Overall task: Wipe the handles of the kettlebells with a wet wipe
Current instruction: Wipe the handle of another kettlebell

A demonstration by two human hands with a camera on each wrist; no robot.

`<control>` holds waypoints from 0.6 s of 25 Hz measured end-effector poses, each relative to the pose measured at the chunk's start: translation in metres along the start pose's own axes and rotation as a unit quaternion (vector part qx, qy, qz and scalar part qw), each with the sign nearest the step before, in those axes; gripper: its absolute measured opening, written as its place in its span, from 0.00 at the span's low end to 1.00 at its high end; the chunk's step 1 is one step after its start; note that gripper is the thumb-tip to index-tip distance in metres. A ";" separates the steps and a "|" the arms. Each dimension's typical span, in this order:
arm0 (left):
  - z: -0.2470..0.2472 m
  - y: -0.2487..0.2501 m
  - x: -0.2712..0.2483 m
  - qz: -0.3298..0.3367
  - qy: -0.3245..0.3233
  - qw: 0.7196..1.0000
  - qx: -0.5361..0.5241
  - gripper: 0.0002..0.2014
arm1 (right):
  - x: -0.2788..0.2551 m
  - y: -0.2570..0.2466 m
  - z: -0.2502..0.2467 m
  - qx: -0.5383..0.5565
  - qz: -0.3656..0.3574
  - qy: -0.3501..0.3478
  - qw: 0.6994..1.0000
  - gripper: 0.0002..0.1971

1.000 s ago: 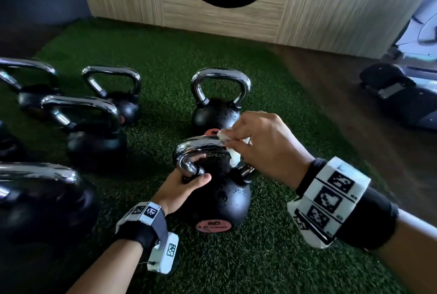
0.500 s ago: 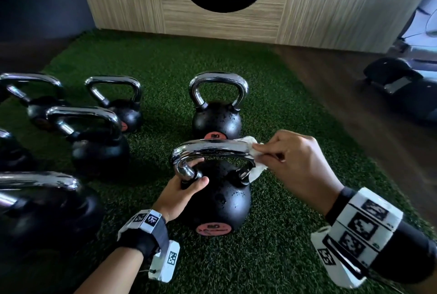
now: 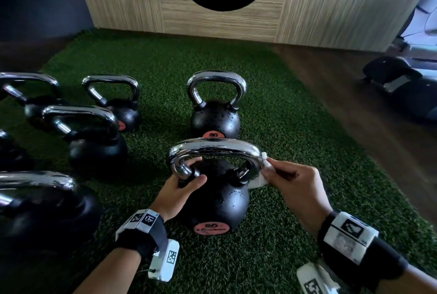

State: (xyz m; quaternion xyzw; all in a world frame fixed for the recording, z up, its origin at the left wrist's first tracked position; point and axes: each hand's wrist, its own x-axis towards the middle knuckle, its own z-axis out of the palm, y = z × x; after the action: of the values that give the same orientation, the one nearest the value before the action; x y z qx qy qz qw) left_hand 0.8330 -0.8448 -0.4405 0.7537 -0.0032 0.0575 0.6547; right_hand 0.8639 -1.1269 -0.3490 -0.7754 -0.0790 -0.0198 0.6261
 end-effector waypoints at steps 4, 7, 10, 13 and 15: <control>-0.003 0.004 -0.001 -0.030 -0.018 0.999 0.028 0.34 | -0.001 0.013 0.003 0.119 0.068 -0.038 0.990 0.21; -0.011 0.019 -0.003 -0.099 -0.045 0.978 0.176 0.40 | -0.016 0.020 0.016 0.011 0.092 -0.070 0.993 0.10; -0.019 0.051 -0.011 -0.207 -0.094 0.915 0.334 0.47 | -0.035 0.023 0.026 -0.072 0.113 -0.128 0.983 0.06; -0.025 0.090 -0.028 -0.170 -0.091 0.817 0.544 0.34 | -0.046 0.012 0.023 -0.004 0.140 -0.202 0.969 0.05; -0.026 0.117 -0.041 -0.066 -0.031 0.841 0.535 0.20 | -0.046 -0.003 0.018 0.049 0.151 -0.228 0.961 0.06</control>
State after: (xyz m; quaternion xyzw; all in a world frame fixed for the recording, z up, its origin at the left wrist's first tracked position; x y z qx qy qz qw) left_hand 0.7808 -0.8390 -0.3255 0.9867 0.0578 -0.0166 0.1512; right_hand 0.8165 -1.1134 -0.3562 -0.7306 -0.1030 0.2563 0.6244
